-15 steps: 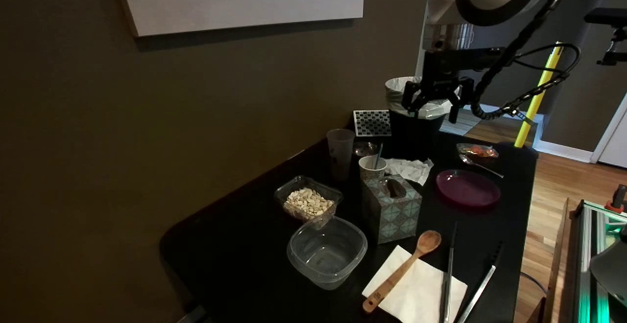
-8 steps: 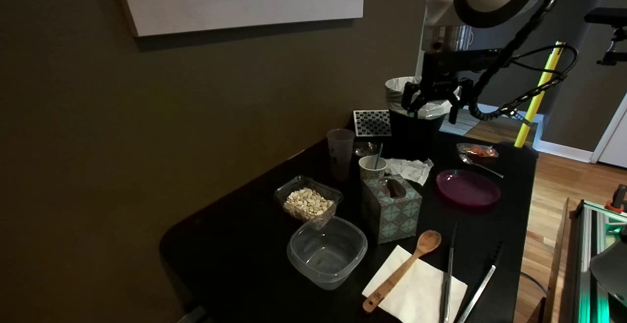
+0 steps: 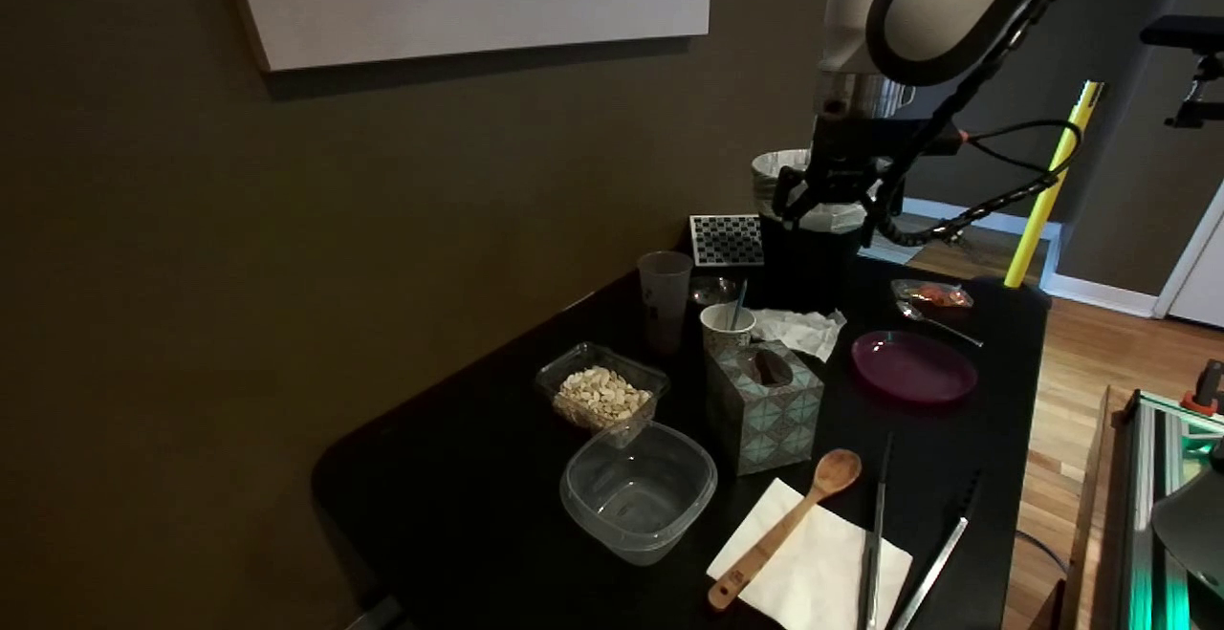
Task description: Remove the pencil from the cup
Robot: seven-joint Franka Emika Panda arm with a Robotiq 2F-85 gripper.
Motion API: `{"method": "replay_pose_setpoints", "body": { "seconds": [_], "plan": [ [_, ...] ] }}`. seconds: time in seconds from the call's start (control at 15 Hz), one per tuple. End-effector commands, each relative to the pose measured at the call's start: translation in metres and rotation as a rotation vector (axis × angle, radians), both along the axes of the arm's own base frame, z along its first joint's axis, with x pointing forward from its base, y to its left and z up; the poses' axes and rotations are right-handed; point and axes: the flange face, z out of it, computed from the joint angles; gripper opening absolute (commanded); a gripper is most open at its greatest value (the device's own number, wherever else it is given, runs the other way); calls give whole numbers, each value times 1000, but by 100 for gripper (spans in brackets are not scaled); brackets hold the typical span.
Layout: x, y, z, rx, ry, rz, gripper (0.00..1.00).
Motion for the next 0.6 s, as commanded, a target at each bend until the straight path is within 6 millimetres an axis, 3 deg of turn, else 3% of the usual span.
{"method": "replay_pose_setpoints", "body": {
  "seconds": [0.0,0.53],
  "plan": [
    [20,-4,-22,-19,-30,-44,100],
    [36,-1,-56,-124,-139,-48,100]
  ]
}}
